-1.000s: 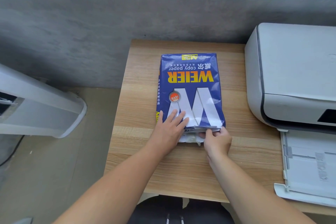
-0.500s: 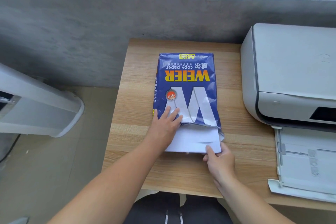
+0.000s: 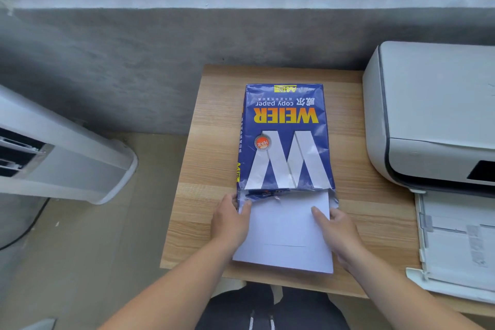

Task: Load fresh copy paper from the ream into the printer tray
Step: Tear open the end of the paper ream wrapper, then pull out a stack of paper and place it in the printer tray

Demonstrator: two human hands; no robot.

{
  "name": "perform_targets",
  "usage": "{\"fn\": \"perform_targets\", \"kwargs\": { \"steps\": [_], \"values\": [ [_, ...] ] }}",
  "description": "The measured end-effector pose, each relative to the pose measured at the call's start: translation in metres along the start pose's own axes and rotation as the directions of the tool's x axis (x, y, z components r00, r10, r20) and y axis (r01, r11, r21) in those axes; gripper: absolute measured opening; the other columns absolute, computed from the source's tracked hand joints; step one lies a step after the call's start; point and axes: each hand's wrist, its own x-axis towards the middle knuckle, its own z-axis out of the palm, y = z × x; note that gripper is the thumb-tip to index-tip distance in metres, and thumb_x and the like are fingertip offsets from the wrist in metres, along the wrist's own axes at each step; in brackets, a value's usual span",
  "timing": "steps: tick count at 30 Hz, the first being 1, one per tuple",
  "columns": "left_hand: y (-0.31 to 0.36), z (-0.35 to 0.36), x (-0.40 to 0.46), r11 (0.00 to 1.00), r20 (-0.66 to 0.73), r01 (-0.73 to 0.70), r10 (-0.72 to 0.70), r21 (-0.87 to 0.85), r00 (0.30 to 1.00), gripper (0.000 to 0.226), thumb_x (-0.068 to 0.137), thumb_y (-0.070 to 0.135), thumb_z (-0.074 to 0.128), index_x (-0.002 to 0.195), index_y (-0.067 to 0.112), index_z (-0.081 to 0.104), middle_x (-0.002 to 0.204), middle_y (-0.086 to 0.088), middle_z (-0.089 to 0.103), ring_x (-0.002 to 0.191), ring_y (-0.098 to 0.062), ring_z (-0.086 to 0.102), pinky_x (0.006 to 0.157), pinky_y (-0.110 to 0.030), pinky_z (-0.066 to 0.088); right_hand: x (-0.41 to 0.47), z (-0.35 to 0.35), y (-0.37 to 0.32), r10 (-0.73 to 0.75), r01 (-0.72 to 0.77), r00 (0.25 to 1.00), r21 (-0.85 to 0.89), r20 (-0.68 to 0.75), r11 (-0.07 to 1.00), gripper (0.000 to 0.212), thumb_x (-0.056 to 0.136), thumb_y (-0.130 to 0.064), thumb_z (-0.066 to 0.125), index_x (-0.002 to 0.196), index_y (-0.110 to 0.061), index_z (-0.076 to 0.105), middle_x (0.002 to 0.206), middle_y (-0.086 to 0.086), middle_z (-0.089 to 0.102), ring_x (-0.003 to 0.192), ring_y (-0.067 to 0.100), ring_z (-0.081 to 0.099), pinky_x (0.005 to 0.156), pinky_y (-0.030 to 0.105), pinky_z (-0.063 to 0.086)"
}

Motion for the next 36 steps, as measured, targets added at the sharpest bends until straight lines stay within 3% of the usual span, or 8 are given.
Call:
{"fn": "perform_targets", "kwargs": {
  "steps": [7, 12, 18, 23, 29, 32, 34, 36],
  "values": [
    [-0.004, 0.000, 0.005, 0.986, 0.018, 0.121, -0.120, -0.117, 0.993, 0.023, 0.092, 0.038, 0.073, 0.103, 0.018, 0.068, 0.086, 0.002, 0.064, 0.075, -0.019, 0.058, 0.060, -0.028, 0.038, 0.002, 0.006, 0.006, -0.005, 0.006, 0.999, 0.009, -0.034, 1.000, 0.024, 0.099, -0.026, 0.061, 0.092, -0.007, 0.072, 0.094, 0.021, 0.077, 0.089, 0.042, 0.074, 0.076, 0.055, 0.061],
    [-0.011, -0.005, 0.005, 0.959, 0.099, 0.142, -0.121, -0.245, 0.988, 0.020, 0.085, 0.023, 0.083, 0.101, 0.017, 0.072, 0.064, 0.003, 0.060, 0.060, -0.015, 0.058, 0.057, -0.025, 0.043, 0.004, -0.003, 0.006, 0.010, -0.012, 1.000, 0.061, 0.027, 0.998, 0.017, 0.099, -0.022, 0.063, 0.099, -0.008, 0.072, 0.088, 0.007, 0.079, 0.076, 0.027, 0.077, 0.064, 0.035, 0.061],
    [-0.011, -0.012, 0.003, 0.898, 0.211, 0.246, -0.178, -0.364, 0.961, 0.036, 0.085, 0.009, 0.084, 0.117, 0.010, 0.067, 0.080, -0.007, 0.077, 0.069, -0.020, 0.074, 0.060, -0.027, 0.058, 0.003, -0.011, 0.005, 0.053, -0.078, 0.989, 0.176, 0.141, 0.981, 0.011, 0.096, -0.011, 0.067, 0.106, -0.009, 0.071, 0.098, 0.013, 0.080, 0.086, 0.034, 0.078, 0.075, 0.048, 0.064],
    [-0.009, -0.019, -0.001, 0.877, 0.284, 0.284, -0.179, -0.388, 0.942, 0.043, 0.085, 0.002, 0.082, 0.122, 0.010, 0.060, 0.084, -0.010, 0.074, 0.065, -0.017, 0.071, 0.050, -0.022, 0.059, -0.002, -0.019, 0.006, 0.080, -0.121, 0.967, 0.161, 0.241, 0.980, 0.027, 0.087, -0.006, 0.076, 0.114, -0.005, 0.069, 0.103, 0.014, 0.080, 0.091, 0.034, 0.078, 0.080, 0.048, 0.063],
    [-0.017, -0.020, -0.002, 0.857, 0.359, 0.338, -0.197, -0.389, 0.912, 0.063, 0.077, 0.000, 0.088, 0.132, 0.006, 0.057, 0.111, -0.022, 0.076, 0.095, -0.033, 0.077, 0.083, -0.040, 0.062, 0.001, -0.017, -0.003, 0.084, -0.117, 0.979, 0.178, 0.183, 0.977, 0.027, 0.099, -0.028, 0.063, 0.106, -0.003, 0.071, 0.100, 0.015, 0.080, 0.096, 0.037, 0.075, 0.076, 0.042, 0.061],
    [-0.016, -0.021, -0.006, 0.868, 0.389, 0.353, -0.208, -0.349, 0.897, 0.052, 0.079, 0.007, 0.088, 0.122, 0.010, 0.059, 0.107, -0.016, 0.079, 0.098, -0.032, 0.077, 0.088, -0.041, 0.061, 0.002, -0.015, 0.000, 0.050, -0.066, 0.990, 0.118, 0.131, 0.991, 0.022, 0.100, -0.022, 0.061, 0.105, -0.003, 0.071, 0.096, 0.015, 0.080, 0.090, 0.037, 0.076, 0.085, 0.055, 0.061],
    [-0.015, -0.020, -0.007, 0.890, 0.421, 0.356, -0.218, -0.284, 0.880, 0.040, 0.081, 0.030, 0.087, 0.110, 0.012, 0.065, 0.104, -0.006, 0.080, 0.092, -0.024, 0.076, 0.084, -0.036, 0.057, -0.003, -0.016, 0.004, 0.055, -0.070, 0.988, 0.097, 0.145, 0.993, 0.020, 0.100, -0.021, 0.061, 0.104, -0.004, 0.072, 0.093, 0.014, 0.081, 0.089, 0.037, 0.077, 0.084, 0.057, 0.061],
    [-0.012, -0.019, -0.011, 0.913, 0.435, 0.346, -0.227, -0.217, 0.871, 0.051, 0.078, 0.060, 0.078, 0.101, 0.016, 0.068, 0.108, 0.002, 0.075, 0.099, -0.019, 0.067, 0.089, -0.037, 0.050, -0.012, -0.020, 0.010, 0.055, -0.069, 0.986, 0.089, 0.155, 0.994, 0.020, 0.100, -0.019, 0.061, 0.103, -0.003, 0.073, 0.094, 0.014, 0.081, 0.089, 0.038, 0.077, 0.082, 0.053, 0.062]
  ]
}}
